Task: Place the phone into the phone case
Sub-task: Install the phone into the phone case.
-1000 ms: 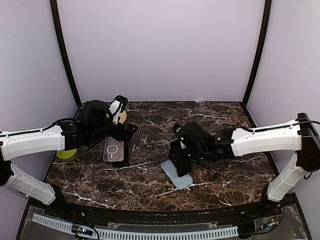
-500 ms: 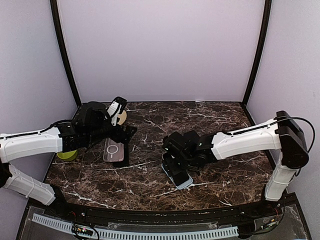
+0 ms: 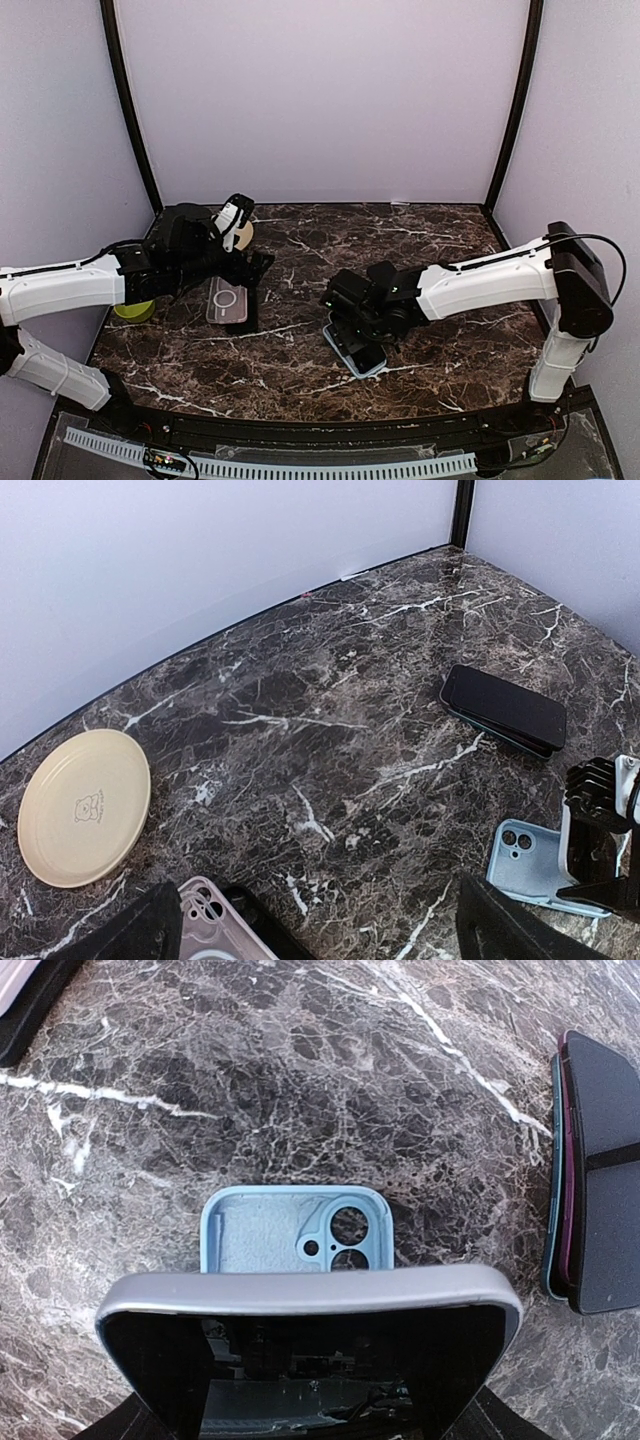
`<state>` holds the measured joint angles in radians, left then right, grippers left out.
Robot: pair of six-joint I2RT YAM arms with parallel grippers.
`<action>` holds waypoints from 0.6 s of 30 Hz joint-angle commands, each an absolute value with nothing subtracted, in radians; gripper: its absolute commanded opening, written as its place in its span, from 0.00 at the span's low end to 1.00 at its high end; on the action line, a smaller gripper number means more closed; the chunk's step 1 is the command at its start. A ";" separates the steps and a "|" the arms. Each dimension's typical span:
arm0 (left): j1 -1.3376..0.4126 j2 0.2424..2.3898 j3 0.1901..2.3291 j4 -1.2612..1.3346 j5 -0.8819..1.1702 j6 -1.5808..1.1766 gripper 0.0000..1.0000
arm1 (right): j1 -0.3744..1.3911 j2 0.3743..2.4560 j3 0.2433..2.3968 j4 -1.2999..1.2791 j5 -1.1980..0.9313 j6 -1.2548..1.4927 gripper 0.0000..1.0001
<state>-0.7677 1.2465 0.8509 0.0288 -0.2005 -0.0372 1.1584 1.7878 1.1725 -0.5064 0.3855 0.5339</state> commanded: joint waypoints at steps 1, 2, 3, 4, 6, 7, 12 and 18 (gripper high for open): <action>-0.763 1.216 0.845 0.047 -0.207 -0.017 0.97 | 1.166 1.802 1.176 -0.426 0.416 0.524 0.00; -0.763 1.215 0.844 0.049 -0.208 -0.014 0.97 | 1.165 1.813 1.185 -0.424 0.414 0.523 0.00; -0.763 1.214 0.844 0.049 -0.211 -0.013 0.97 | 1.166 1.828 1.198 -0.429 0.413 0.526 0.00; -0.762 1.214 0.844 0.049 -0.210 -0.013 0.97 | 1.165 1.838 1.209 -0.435 0.411 0.532 0.00; -0.763 1.212 0.844 0.049 -0.201 -0.014 0.97 | 1.166 1.853 1.214 -0.440 0.395 0.548 0.00; -0.763 1.212 0.844 0.049 -0.199 -0.013 0.97 | 1.166 1.856 1.208 -0.437 0.385 0.554 0.00; -0.764 1.212 0.843 0.049 -0.204 -0.011 0.97 | 1.164 1.869 1.192 -0.440 0.370 0.575 0.00; -0.763 1.213 0.843 0.051 -0.203 -0.009 0.97 | 1.149 1.894 1.248 -0.532 0.303 0.576 0.00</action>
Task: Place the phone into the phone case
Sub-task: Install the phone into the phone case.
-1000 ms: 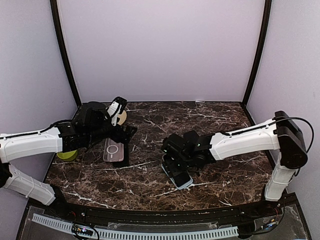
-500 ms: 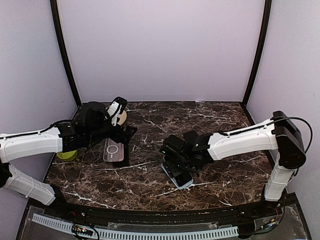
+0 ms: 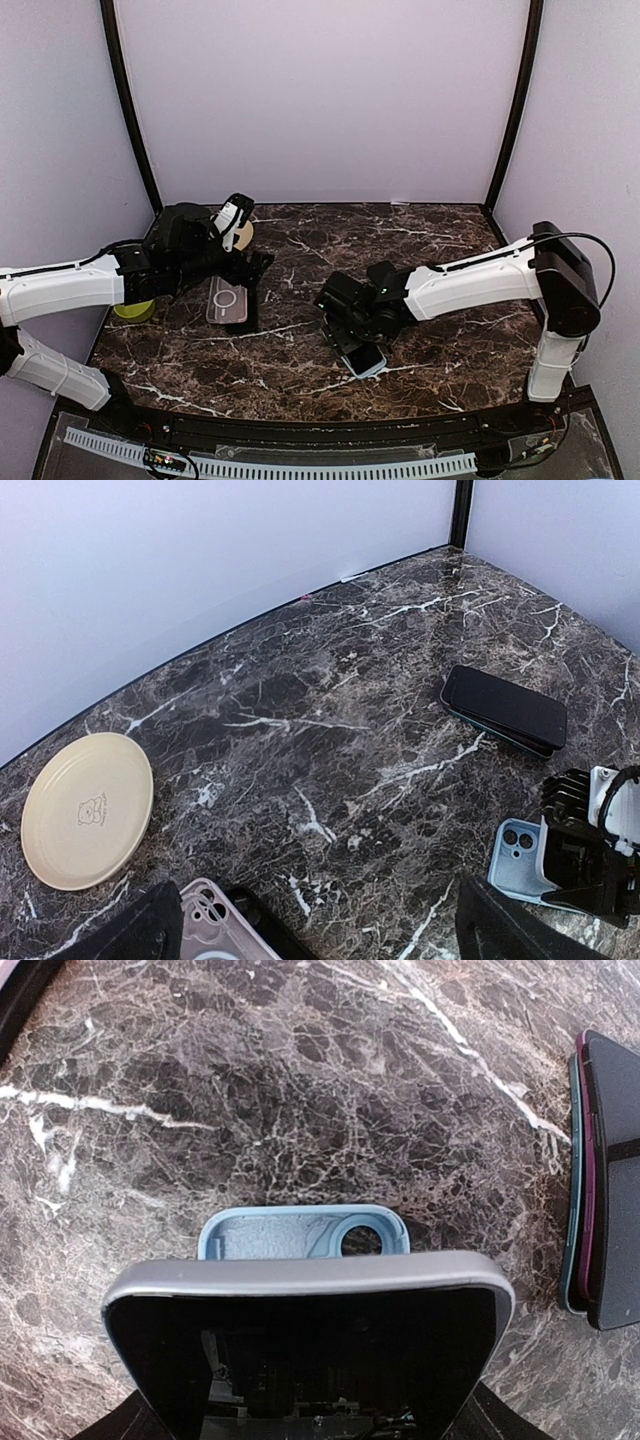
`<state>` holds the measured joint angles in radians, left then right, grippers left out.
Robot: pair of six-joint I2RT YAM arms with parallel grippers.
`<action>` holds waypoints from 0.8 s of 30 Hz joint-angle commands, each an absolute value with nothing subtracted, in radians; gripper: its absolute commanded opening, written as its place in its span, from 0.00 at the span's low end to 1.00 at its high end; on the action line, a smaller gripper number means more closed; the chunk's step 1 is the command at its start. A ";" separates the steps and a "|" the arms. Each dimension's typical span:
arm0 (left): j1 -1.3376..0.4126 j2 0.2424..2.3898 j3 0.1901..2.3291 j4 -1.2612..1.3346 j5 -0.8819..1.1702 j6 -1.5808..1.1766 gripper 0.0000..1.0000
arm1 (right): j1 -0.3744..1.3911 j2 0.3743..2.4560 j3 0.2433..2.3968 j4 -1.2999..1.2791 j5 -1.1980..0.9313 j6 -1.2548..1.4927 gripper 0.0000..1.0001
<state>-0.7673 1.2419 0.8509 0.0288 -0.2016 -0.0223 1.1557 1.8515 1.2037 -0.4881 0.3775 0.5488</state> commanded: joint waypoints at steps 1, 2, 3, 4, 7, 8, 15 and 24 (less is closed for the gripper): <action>-0.763 1.214 0.844 0.051 -0.203 -0.009 0.97 | 1.142 1.900 1.262 -0.555 0.276 0.570 0.01; -0.762 1.214 0.843 0.051 -0.203 -0.009 0.97 | 1.136 1.905 1.276 -0.574 0.266 0.565 0.02; -0.762 1.215 0.843 0.050 -0.204 -0.009 0.97 | 1.131 1.908 1.289 -0.592 0.262 0.562 0.02; -0.762 1.215 0.844 0.049 -0.202 -0.009 0.97 | 1.126 1.909 1.293 -0.604 0.259 0.558 0.02; -0.762 1.214 0.844 0.049 -0.203 -0.009 0.97 | 1.113 1.908 1.294 -0.614 0.239 0.555 0.04; -0.762 1.214 0.844 0.049 -0.204 -0.008 0.97 | 1.112 1.909 1.296 -0.615 0.234 0.557 0.05; -0.761 1.213 0.844 0.049 -0.197 -0.011 0.97 | 1.112 1.931 1.282 -0.623 0.262 0.586 0.30; -0.760 1.212 0.842 0.050 -0.197 -0.008 0.97 | 1.110 1.985 1.290 -0.614 0.328 0.569 0.60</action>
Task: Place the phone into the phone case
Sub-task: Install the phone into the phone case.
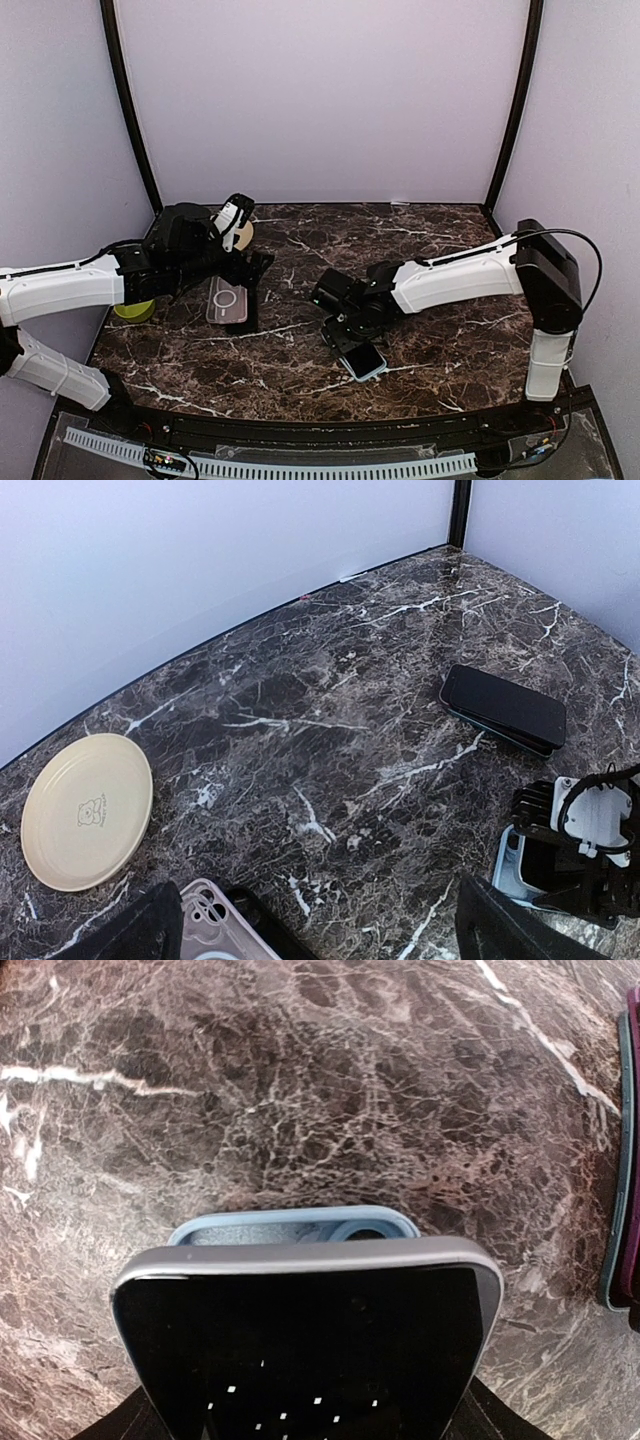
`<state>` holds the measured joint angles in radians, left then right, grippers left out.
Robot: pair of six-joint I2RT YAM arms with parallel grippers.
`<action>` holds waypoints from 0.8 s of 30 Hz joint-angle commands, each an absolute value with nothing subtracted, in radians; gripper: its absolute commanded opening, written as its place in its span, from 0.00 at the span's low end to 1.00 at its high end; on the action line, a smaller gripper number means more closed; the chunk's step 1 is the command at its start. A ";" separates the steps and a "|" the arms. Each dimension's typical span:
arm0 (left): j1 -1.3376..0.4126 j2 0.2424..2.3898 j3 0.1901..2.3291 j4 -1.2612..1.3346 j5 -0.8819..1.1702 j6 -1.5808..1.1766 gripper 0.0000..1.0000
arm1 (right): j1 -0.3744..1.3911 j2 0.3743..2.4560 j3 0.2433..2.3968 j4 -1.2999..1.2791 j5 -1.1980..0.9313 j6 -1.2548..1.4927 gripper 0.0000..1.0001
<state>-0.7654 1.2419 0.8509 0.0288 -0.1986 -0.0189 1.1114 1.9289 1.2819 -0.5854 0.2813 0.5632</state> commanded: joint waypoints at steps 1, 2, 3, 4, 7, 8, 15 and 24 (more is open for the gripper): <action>-0.760 1.212 0.842 0.050 -0.198 -0.008 0.97 | 1.110 1.987 1.293 -0.614 0.330 0.567 0.63; -0.760 1.212 0.842 0.050 -0.198 -0.008 0.97 | 1.111 1.989 1.294 -0.615 0.333 0.567 0.65; -0.759 1.211 0.842 0.051 -0.197 -0.008 0.97 | 1.110 1.990 1.295 -0.614 0.336 0.567 0.67; -0.759 1.211 0.842 0.051 -0.193 -0.007 0.97 | 1.110 1.990 1.295 -0.615 0.337 0.566 0.68; -0.759 1.208 0.841 0.053 -0.189 -0.008 0.97 | 1.110 1.989 1.292 -0.616 0.339 0.569 0.72; -0.758 1.208 0.840 0.053 -0.192 -0.008 0.97 | 1.111 1.989 1.292 -0.615 0.339 0.567 0.73; -0.756 1.203 0.837 0.057 -0.198 -0.008 0.96 | 1.111 1.994 1.305 -0.619 0.330 0.553 0.85; -0.754 1.200 0.837 0.056 -0.194 0.015 0.96 | 1.111 1.968 1.345 -0.662 0.317 0.522 0.87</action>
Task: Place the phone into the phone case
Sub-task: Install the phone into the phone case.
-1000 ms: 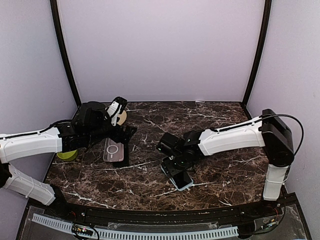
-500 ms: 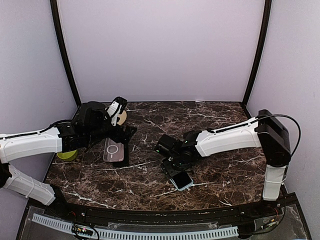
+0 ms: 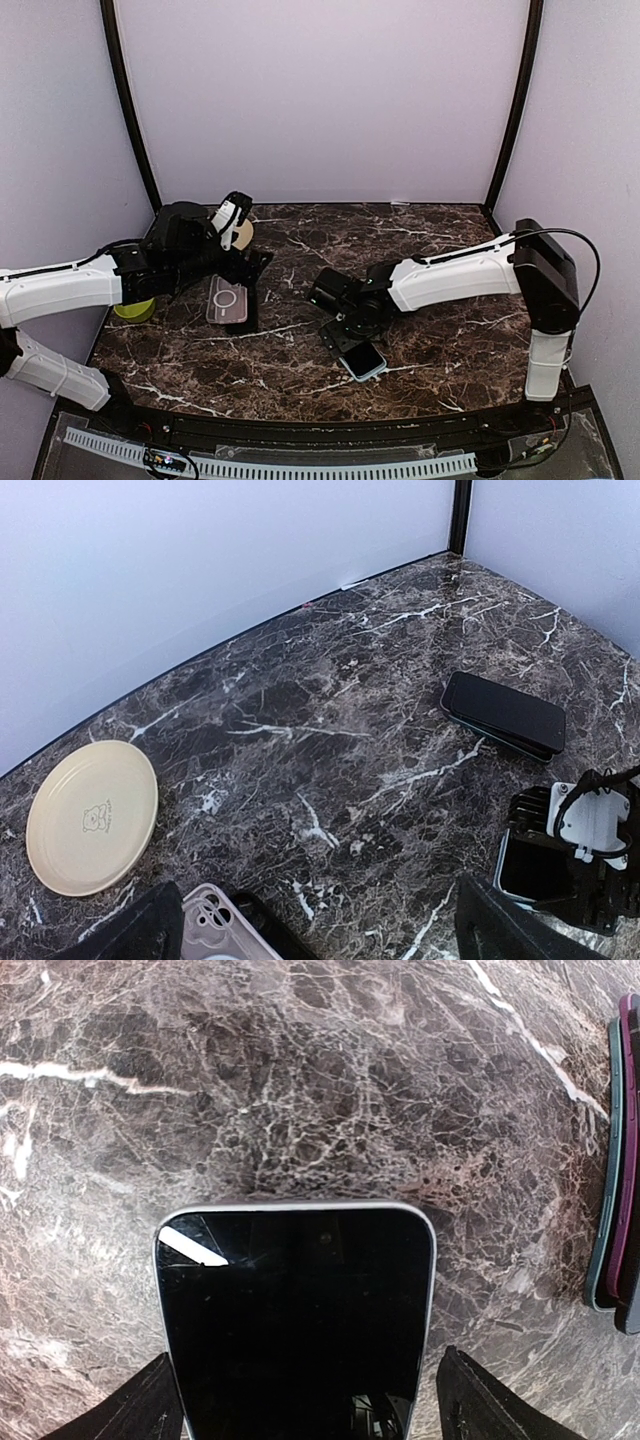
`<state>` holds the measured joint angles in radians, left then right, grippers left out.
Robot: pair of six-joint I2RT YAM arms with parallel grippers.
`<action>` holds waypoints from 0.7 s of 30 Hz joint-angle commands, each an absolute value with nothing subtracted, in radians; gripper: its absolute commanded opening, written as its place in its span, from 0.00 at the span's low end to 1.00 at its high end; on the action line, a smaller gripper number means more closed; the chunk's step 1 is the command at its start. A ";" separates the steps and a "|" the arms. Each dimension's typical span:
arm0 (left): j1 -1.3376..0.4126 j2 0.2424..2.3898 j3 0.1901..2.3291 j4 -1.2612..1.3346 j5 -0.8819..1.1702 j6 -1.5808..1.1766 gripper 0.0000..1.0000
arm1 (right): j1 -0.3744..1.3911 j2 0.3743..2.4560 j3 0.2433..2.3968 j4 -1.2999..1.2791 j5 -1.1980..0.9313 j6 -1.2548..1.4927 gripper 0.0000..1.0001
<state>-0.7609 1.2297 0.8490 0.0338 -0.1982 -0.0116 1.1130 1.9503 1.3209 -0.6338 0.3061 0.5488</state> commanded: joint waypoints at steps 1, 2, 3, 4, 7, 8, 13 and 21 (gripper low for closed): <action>-0.754 1.199 0.839 0.056 -0.187 0.015 0.96 | 1.111 1.955 1.348 -0.670 0.311 0.514 0.87; -0.754 1.198 0.839 0.056 -0.186 0.018 0.96 | 1.111 1.933 1.345 -0.672 0.297 0.501 0.87; -0.754 1.197 0.837 0.057 -0.186 0.019 0.96 | 1.110 1.914 1.337 -0.670 0.285 0.490 0.87; -0.755 1.197 0.837 0.059 -0.187 0.021 0.96 | 1.107 1.894 1.330 -0.666 0.270 0.482 0.87; -0.754 1.199 0.837 0.056 -0.185 0.020 0.96 | 1.090 1.852 1.306 -0.660 0.219 0.458 0.85; -0.753 1.198 0.837 0.056 -0.182 0.019 0.96 | 1.085 1.842 1.300 -0.660 0.208 0.454 0.83; -0.754 1.214 0.828 0.064 -0.154 0.032 0.94 | 1.078 1.803 1.261 -0.637 0.135 0.465 0.75; -0.762 1.422 0.921 -0.026 0.196 0.051 0.57 | 1.082 1.620 1.089 -0.644 0.069 0.515 0.37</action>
